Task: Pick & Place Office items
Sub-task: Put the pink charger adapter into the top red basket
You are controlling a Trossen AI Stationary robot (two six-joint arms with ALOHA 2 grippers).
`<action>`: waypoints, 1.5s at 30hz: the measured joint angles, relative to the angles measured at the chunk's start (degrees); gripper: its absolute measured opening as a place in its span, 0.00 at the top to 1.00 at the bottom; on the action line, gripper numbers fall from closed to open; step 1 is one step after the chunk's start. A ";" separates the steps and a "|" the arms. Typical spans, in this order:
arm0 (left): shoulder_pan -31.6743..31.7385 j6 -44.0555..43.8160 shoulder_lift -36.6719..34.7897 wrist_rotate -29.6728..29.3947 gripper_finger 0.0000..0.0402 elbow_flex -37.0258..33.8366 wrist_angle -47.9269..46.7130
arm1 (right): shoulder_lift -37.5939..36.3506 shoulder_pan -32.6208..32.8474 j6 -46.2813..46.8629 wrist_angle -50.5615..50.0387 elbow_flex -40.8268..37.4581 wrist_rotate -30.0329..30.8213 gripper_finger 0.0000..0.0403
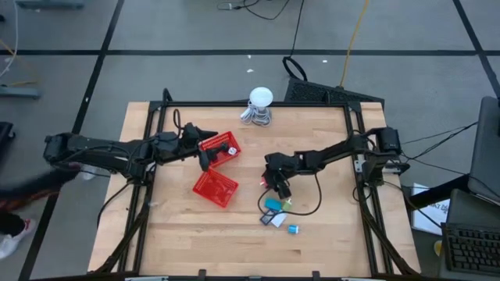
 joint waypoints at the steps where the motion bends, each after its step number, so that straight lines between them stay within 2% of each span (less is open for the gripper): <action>1: 0.08 0.00 0.00 0.01 0.23 0.00 -0.01 | -0.49 0.00 1.26 -0.13 0.00 0.29 0.44; 8: 0.16 0.09 0.00 0.03 0.19 0.00 -0.26 | -1.94 0.09 3.39 -1.86 0.00 4.58 0.44; 18: 0.11 -0.01 0.00 0.14 0.22 -0.02 -0.33 | -1.96 0.11 7.07 -5.58 0.00 4.43 0.45; 22: 0.11 -1.46 0.00 0.16 0.23 -0.02 -0.33 | -1.96 0.11 7.92 -5.18 0.00 4.43 0.51; 27: 0.11 -3.45 0.00 0.16 0.23 -0.02 -0.30 | -1.96 0.11 7.94 -3.45 0.00 4.43 0.63; 35: 0.11 -6.05 0.07 0.22 0.19 -0.02 -0.38 | -4.76 0.11 7.81 -2.38 -0.03 4.93 0.64; 41: 0.11 -8.55 0.08 1.72 0.20 -0.02 -0.14 | -12.63 0.98 7.20 -1.10 0.06 12.15 0.64; 45: -0.39 -12.18 2.55 4.24 0.22 -0.02 1.44 | -17.24 2.83 3.69 0.98 0.00 18.34 0.64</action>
